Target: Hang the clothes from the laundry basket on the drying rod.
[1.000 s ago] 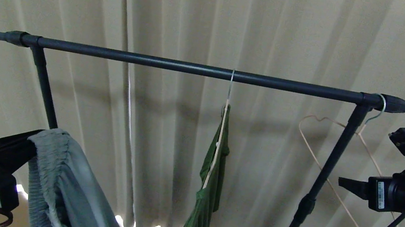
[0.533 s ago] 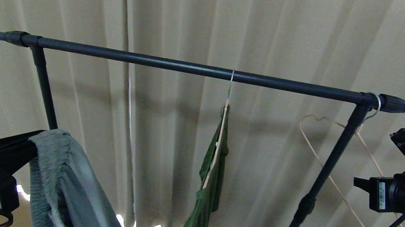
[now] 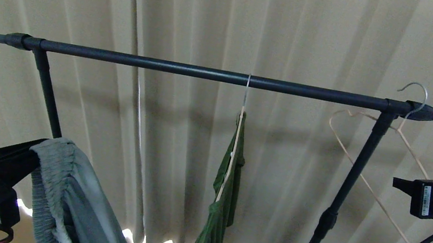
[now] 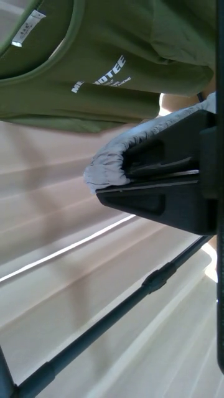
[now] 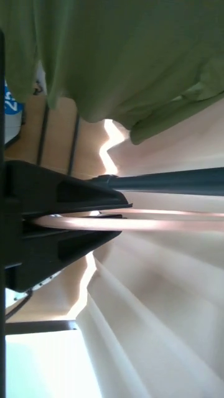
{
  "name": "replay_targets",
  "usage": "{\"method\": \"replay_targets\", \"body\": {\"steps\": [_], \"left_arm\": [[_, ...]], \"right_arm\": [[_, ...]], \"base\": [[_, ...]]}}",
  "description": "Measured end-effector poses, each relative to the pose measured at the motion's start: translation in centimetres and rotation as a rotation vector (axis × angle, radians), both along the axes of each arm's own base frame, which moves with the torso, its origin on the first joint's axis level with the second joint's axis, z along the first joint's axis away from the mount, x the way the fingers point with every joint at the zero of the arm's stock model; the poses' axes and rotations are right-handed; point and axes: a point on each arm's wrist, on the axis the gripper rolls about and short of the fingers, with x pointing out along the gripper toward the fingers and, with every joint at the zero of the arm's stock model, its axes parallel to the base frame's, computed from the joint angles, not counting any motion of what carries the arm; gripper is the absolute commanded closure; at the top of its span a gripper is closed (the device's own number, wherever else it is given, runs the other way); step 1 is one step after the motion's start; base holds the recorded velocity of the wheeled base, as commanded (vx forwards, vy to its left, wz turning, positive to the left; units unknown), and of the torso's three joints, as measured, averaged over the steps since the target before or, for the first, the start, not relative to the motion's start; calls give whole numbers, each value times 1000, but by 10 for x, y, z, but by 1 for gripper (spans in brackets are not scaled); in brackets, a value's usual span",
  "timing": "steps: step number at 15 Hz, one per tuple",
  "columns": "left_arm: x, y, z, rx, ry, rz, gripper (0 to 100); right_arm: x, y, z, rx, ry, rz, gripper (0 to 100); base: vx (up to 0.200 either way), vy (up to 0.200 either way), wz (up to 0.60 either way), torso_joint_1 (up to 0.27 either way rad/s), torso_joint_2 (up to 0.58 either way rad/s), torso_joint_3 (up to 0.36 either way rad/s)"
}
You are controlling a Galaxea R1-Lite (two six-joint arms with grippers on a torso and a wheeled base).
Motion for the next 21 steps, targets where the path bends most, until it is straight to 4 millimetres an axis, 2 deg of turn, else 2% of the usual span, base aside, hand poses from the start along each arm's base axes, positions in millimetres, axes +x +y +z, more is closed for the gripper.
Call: {"method": "replay_targets", "body": {"steps": [5,9,20,21], "left_arm": [[0,0,0,1,2,2,100],[1,0,-3,8,14,7,100],[2,0,-6,15,29,7,100],[3,0,-7,16,29,7,100]], "right_arm": [[-26,-4,2,4,-34,-2,100],[-45,-6,-4,6,-43,-2,100],[-59,-8,-12,5,-36,-2,100],[-59,-8,-12,7,-37,1,100]], "base": [[0,0,0,0,0,0],[-200,0,0,6,7,4],[-200,0,0,1,3,5],[0,0,0,0,0,0]]}}
